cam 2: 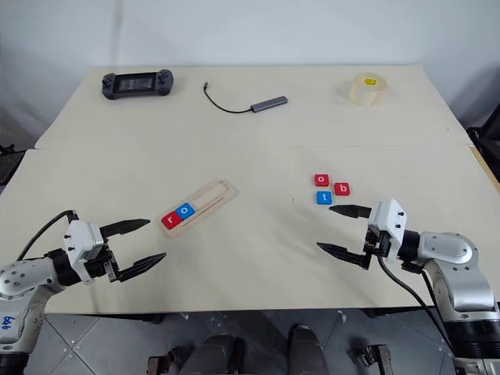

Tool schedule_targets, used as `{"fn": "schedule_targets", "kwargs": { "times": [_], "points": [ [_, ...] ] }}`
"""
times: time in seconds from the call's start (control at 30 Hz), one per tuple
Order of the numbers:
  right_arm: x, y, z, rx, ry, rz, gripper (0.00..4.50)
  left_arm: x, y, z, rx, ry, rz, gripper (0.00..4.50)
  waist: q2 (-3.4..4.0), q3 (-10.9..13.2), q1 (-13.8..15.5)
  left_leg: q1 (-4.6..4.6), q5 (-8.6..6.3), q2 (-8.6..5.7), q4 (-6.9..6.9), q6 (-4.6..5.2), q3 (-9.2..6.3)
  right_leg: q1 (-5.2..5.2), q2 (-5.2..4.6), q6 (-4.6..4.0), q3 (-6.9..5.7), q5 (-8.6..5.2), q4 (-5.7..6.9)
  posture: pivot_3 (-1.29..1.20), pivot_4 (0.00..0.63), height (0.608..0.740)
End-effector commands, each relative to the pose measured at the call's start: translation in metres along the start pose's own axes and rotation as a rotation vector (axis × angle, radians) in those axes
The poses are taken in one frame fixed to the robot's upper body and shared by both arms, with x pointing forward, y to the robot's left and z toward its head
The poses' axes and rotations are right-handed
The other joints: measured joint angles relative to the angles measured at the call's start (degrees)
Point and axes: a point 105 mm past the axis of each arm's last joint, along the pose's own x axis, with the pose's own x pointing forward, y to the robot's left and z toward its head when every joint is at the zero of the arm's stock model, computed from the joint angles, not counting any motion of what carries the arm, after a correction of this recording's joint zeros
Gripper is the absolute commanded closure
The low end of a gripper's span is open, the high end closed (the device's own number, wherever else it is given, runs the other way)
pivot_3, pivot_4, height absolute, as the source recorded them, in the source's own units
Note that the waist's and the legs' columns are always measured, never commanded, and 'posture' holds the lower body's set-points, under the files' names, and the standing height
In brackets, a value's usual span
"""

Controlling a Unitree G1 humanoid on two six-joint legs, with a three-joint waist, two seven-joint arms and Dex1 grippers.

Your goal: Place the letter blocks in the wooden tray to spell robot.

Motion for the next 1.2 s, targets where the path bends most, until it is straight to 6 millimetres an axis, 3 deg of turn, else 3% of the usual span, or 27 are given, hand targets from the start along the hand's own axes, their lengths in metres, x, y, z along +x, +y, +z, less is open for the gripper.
{"fn": "schedule_targets", "kwargs": {
  "times": [0.03,0.33,0.47,0.57,0.77,0.97,1.2],
  "points": [
    [0.004,0.000,0.014,-0.027,-0.060,0.016,0.01,-0.007,0.007,0.003,0.013,-0.005,0.071,0.00,0.00,0.00,0.00,0.00,0.00,0.00,0.00,0.00,0.00,0.00,0.00,0.00,0.00,0.00,0.00,0.00,0.150,0.740],
    [0.062,0.023,0.066,-0.051,-0.296,0.148,0.01,-0.055,0.007,-0.028,-0.108,0.035,0.299,0.00,0.00,0.00,-0.18,0.00,-0.05,0.14,0.00,-0.09,0.02,-0.05,0.02,-0.02,0.02,-0.01,0.02,0.00,0.150,0.740],
    [0.075,0.029,0.074,-0.060,-0.329,0.184,0.01,-0.064,0.004,-0.033,-0.138,0.039,0.328,0.00,-0.06,-0.01,0.70,-0.03,-0.05,0.05,0.03,-0.07,-0.10,0.00,0.00,-0.03,-0.03,-0.02,-0.05,0.00,0.150,0.740],
    [0.076,0.030,0.072,-0.057,-0.321,0.193,0.01,-0.054,0.005,-0.023,-0.158,-0.001,0.310,0.00,-0.06,-0.01,1.42,-0.03,-0.07,-0.04,0.05,-0.01,-0.10,0.01,0.00,-0.04,-0.04,-0.02,-0.11,0.00,0.150,0.740],
    [0.066,0.031,0.064,-0.023,-0.276,0.199,0.01,-0.008,0.014,-0.001,-0.124,-0.042,0.220,0.00,-0.07,-0.01,1.39,-0.02,-0.07,-0.05,0.05,0.01,-0.10,-0.01,0.04,-0.03,-0.07,-0.02,0.03,0.00,0.150,0.740],
    [0.057,0.036,0.057,0.016,-0.233,0.195,0.01,0.034,0.022,-0.010,-0.126,0.024,0.102,0.00,-0.06,-0.02,0.77,-0.03,-0.07,-0.03,0.04,0.00,-0.04,-0.06,0.21,-0.03,-0.07,-0.02,0.19,0.00,0.150,0.740],
    [0.053,0.037,0.059,0.027,-0.234,0.145,0.01,0.049,0.025,-0.032,-0.165,0.120,0.037,0.00,-0.06,-0.02,0.04,-0.03,-0.07,0.00,0.03,-0.02,-0.04,-0.08,0.26,-0.03,-0.08,-0.02,0.22,0.00,0.150,0.740]
  ]
}}
